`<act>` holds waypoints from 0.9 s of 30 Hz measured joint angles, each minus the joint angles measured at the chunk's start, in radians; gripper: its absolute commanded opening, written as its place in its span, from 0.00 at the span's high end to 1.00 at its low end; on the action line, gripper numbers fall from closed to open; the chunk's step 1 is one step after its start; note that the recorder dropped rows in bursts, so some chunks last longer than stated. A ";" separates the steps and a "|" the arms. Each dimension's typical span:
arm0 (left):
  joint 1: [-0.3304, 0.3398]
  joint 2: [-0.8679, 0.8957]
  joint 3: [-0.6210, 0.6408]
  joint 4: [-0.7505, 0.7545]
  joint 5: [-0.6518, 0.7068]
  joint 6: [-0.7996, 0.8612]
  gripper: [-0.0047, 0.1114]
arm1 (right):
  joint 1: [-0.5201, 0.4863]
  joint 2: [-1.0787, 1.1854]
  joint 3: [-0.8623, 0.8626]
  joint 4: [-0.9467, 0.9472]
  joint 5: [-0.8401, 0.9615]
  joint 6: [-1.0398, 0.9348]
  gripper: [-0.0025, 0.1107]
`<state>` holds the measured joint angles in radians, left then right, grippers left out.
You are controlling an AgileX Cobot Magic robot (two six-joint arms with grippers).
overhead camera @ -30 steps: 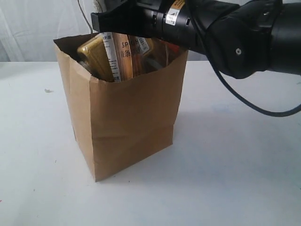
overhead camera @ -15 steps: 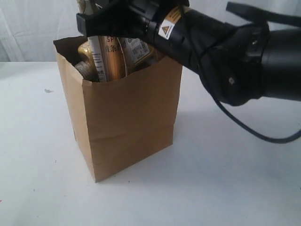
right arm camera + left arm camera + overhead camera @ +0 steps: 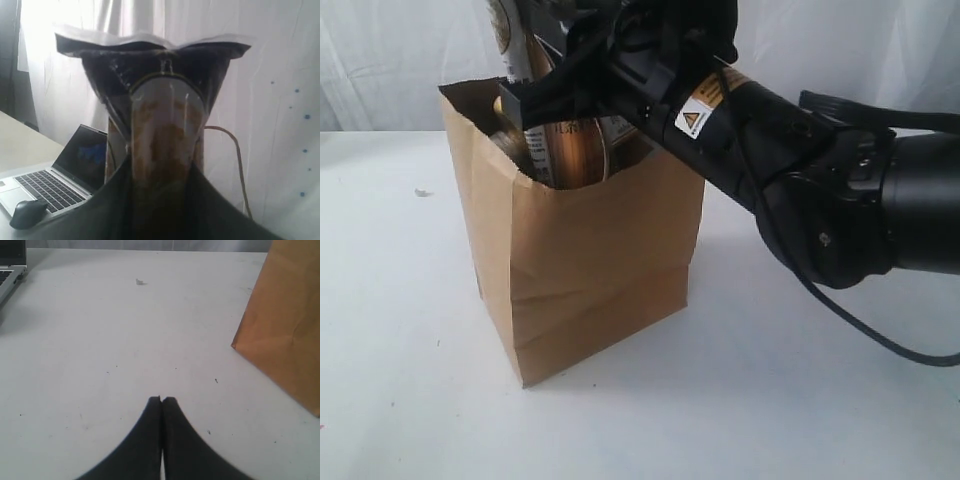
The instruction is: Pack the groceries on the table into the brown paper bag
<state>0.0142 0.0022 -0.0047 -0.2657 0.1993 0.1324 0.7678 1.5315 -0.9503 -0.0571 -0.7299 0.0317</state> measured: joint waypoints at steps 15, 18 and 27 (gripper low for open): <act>0.000 0.000 0.000 0.000 0.000 0.000 0.96 | -0.019 -0.003 0.006 0.015 0.081 -0.024 0.98; 0.000 0.000 0.000 0.000 0.000 0.000 0.96 | -0.019 -0.003 0.006 0.015 0.081 -0.064 0.97; 0.000 0.000 0.000 0.000 0.000 0.000 0.96 | -0.019 -0.003 0.006 0.015 0.088 -0.110 0.82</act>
<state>0.0142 0.0022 -0.0047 -0.2657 0.1993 0.1324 0.7483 1.5286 -0.9446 -0.0424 -0.6422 -0.0785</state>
